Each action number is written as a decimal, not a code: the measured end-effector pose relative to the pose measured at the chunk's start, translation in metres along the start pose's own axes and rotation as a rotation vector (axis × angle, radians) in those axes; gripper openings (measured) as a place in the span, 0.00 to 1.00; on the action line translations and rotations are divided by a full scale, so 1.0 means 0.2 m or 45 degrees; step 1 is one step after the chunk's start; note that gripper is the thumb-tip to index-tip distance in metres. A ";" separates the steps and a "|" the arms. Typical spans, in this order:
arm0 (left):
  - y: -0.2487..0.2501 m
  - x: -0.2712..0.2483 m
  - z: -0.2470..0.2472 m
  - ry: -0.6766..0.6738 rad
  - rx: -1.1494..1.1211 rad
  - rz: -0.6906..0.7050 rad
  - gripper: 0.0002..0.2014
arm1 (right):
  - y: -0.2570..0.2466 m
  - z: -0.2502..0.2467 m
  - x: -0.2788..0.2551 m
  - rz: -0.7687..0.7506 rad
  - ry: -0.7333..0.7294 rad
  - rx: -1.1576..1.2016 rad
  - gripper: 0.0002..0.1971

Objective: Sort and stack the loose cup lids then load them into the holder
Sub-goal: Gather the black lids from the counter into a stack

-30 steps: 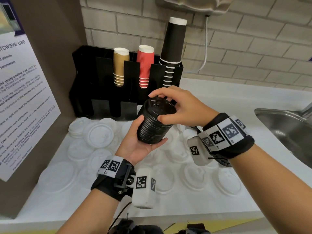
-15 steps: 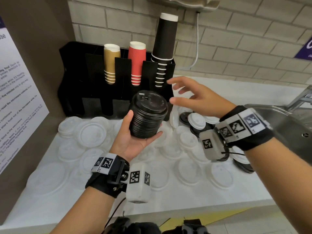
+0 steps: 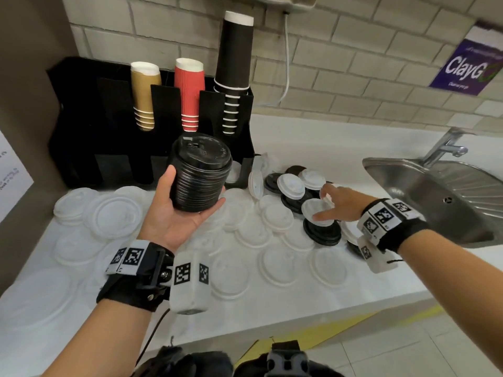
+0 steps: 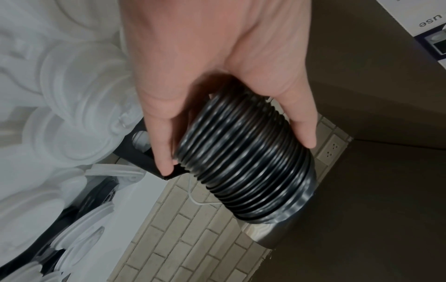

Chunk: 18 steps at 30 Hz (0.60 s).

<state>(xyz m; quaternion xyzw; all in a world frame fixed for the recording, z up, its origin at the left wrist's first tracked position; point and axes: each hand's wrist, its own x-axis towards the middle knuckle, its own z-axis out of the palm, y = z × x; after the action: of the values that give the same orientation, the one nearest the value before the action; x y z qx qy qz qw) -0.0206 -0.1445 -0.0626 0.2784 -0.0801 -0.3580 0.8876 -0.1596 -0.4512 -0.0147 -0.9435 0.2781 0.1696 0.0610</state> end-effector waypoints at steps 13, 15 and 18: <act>0.00 0.00 0.00 0.060 0.025 0.000 0.29 | -0.18 -0.09 0.11 -0.333 0.076 0.236 0.43; -0.01 0.00 0.00 0.062 0.020 0.001 0.29 | -0.21 -0.14 0.11 -0.346 0.086 0.269 0.45; -0.01 0.01 0.00 0.066 0.003 0.005 0.28 | -0.15 -0.12 0.10 -0.235 0.025 0.037 0.41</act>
<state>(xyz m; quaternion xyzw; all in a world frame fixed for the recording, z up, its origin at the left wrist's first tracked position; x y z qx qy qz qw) -0.0204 -0.1472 -0.0633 0.2884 -0.0581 -0.3490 0.8897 -0.1199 -0.4411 0.0012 -0.9657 0.1931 0.1502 0.0874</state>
